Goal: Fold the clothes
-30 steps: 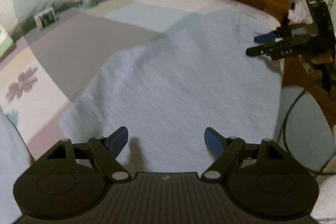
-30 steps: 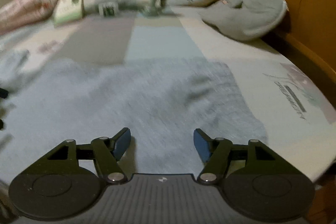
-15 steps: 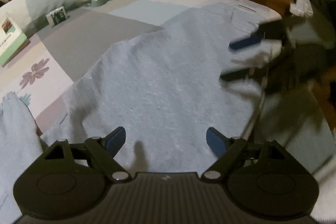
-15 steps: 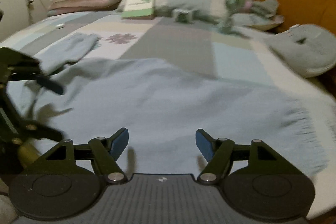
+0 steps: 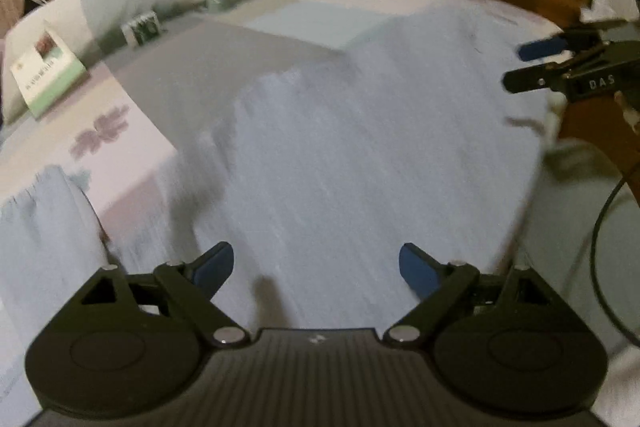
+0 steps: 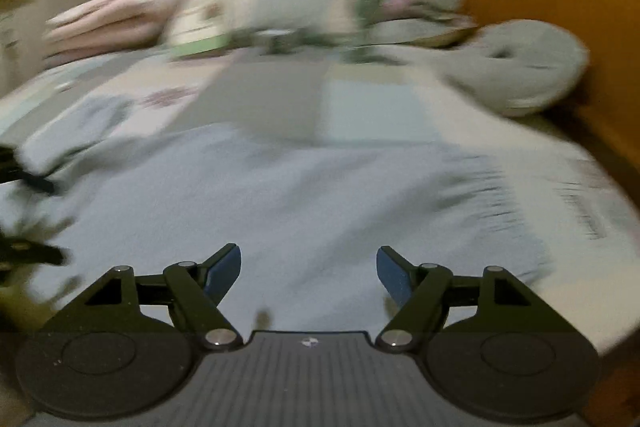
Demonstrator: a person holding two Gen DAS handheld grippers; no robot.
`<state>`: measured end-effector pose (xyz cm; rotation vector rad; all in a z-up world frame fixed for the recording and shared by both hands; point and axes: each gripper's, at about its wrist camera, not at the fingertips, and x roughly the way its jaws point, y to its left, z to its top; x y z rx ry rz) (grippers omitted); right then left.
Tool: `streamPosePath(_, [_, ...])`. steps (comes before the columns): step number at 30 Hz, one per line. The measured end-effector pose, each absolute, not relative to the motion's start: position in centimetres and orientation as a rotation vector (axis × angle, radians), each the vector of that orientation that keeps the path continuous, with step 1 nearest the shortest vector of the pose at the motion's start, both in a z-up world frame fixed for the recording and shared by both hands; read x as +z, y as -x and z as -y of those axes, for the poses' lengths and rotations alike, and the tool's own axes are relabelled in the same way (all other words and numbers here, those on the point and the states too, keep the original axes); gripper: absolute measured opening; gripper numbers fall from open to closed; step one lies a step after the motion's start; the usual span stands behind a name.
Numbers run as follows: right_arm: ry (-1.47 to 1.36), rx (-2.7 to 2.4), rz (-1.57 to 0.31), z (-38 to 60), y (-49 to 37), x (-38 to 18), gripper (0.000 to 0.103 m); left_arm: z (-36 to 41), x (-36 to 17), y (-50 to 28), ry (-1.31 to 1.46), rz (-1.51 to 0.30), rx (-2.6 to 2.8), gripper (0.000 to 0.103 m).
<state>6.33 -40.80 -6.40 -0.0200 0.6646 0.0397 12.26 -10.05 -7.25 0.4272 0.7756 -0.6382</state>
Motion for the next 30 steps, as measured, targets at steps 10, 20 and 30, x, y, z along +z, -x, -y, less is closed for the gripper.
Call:
streamPosePath(10, [0.053,-0.088,-0.72,44.4,-7.3,-8.5,0.079,7.5,-10.1,-17.9,-0.316,-0.87,-0.466,0.091])
streamPosePath(20, [-0.004,0.002,-0.734,42.9,-14.4,-8.4,0.08,7.7,-9.0,-18.3,-0.233,-0.849,-0.541,0.09])
streamPosePath(30, [0.003,-0.071,-0.789,41.4,-13.7,-9.2,0.081,7.8,-9.4,-16.9,-0.244,-0.892,-0.511,0.09])
